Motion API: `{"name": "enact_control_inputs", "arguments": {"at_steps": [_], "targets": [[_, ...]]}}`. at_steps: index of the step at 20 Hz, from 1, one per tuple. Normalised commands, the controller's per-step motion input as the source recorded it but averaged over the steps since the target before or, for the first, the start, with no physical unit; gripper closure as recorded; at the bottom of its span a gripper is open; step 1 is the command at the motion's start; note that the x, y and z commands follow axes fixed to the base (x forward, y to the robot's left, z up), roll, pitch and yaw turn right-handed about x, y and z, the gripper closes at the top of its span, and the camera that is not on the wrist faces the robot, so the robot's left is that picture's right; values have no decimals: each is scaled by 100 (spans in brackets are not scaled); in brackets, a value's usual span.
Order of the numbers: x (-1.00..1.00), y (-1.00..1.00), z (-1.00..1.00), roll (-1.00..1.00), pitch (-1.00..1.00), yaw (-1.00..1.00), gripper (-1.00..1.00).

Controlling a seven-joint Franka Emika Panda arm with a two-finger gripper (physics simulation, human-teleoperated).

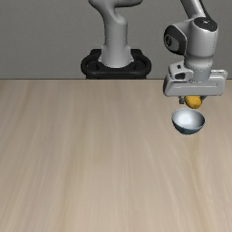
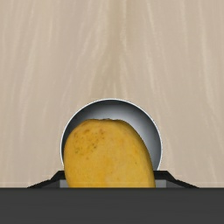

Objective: Pick the mango and place it on the bowl

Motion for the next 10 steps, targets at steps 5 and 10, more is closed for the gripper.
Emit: {"name": "enact_control_inputs", "arguments": {"at_steps": [5,10], "targets": [[0,0,0,0,0,0,-100],[0,0,0,0,0,0,-100]]}}
